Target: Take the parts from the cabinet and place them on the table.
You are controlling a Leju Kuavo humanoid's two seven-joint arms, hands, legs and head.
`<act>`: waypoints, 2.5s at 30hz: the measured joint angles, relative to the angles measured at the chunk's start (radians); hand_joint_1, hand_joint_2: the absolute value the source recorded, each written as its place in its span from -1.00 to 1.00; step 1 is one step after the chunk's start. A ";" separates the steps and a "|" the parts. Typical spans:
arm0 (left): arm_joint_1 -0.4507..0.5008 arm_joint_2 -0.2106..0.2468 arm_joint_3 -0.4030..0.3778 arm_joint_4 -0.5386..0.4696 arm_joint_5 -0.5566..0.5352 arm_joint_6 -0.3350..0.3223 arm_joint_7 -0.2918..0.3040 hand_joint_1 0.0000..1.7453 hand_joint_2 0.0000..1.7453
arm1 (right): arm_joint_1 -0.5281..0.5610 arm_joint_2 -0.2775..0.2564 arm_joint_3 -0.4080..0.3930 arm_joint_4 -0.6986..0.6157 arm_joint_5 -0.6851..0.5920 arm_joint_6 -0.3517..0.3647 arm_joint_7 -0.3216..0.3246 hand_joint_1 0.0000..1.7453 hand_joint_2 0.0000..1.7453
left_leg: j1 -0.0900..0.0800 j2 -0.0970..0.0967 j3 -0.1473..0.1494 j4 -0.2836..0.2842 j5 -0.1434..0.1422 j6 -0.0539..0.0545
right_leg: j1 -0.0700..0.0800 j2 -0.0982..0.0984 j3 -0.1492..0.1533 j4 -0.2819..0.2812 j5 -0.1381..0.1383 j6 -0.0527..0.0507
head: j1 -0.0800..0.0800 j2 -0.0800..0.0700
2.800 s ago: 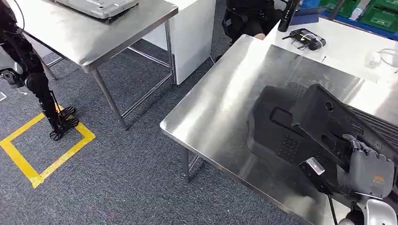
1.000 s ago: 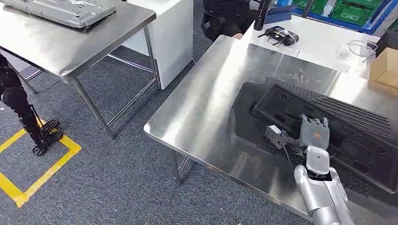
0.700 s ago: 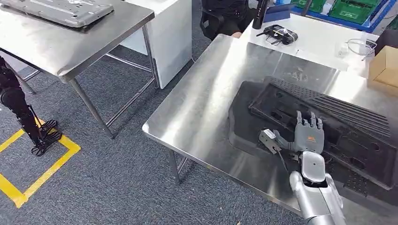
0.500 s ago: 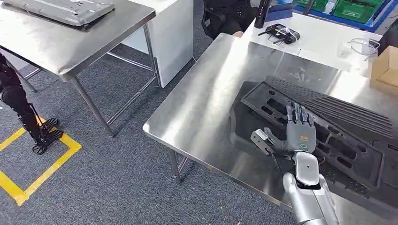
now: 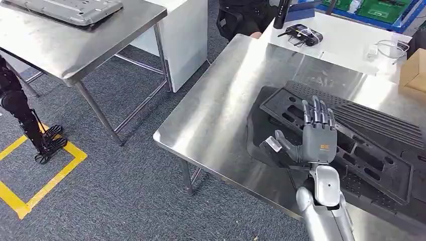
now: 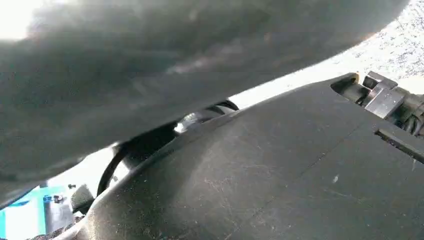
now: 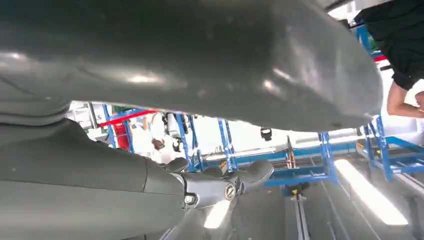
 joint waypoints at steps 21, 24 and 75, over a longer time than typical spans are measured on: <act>0.000 0.000 0.003 -0.001 -0.006 -0.007 0.005 -1.00 -1.00 | 0.132 0.030 0.182 -0.235 0.108 -0.069 -0.035 -1.00 1.00 | 0.017 -0.013 0.010 -0.026 0.018 0.014 | -0.026 -0.010 -0.090 0.209 -0.088 0.036 | 0.005 0.000; 0.000 0.002 0.004 -0.002 -0.006 -0.009 0.006 -1.00 -1.00 | 0.141 0.029 0.206 -0.253 0.129 -0.072 -0.035 -1.00 1.00 | 0.012 -0.027 0.007 -0.016 0.010 -0.019 | -0.033 -0.001 0.026 0.008 -0.033 0.055 | 0.016 0.000; 0.001 0.000 0.015 -0.002 -0.015 -0.021 0.017 -1.00 -1.00 | 0.183 -0.048 0.385 -0.341 0.169 -0.135 -0.017 -1.00 1.00 | 0.005 0.011 -0.022 0.005 0.018 0.000 | 0.003 -0.097 0.055 0.032 -0.088 0.000 | 0.002 0.000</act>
